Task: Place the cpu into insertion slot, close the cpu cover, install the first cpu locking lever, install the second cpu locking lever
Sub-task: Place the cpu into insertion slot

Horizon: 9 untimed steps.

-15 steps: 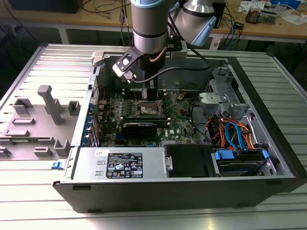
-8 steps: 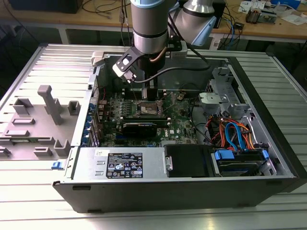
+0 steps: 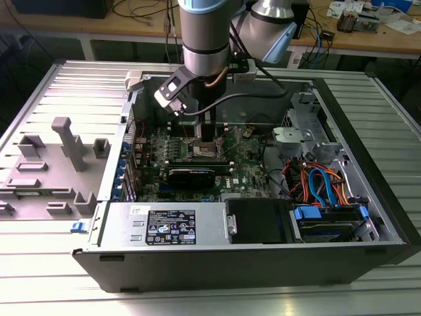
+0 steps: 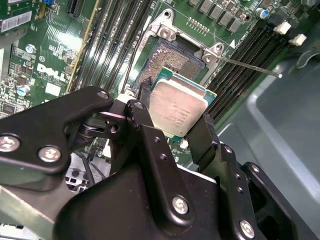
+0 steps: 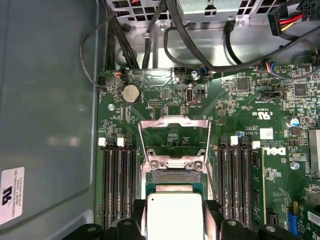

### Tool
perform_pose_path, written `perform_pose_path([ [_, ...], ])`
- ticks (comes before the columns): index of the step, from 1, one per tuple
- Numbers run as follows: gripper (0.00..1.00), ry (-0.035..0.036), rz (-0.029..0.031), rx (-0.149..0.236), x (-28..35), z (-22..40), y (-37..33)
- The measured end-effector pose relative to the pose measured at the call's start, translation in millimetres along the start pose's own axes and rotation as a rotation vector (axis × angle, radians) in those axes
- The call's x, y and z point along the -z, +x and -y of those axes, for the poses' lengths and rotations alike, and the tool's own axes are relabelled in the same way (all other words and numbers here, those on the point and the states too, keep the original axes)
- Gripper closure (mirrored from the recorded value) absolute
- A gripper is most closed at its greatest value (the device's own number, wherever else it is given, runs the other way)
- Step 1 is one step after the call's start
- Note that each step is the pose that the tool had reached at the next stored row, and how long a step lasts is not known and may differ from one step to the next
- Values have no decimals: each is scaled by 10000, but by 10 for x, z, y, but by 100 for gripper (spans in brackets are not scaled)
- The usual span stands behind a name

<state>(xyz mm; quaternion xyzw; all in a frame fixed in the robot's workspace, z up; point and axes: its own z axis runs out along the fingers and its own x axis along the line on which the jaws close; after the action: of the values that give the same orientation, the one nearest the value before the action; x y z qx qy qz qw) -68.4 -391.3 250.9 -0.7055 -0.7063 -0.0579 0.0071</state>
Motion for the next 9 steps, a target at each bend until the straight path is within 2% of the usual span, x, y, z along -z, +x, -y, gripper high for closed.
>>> perform_pose_path([
  [2,45,-15,13,-156,-42,3,-4],
  [6,45,-15,34,-166,-118,9,-11],
  [7,45,-16,38,-166,-161,12,-15],
  [9,45,-16,88,-163,-203,15,-19],
])
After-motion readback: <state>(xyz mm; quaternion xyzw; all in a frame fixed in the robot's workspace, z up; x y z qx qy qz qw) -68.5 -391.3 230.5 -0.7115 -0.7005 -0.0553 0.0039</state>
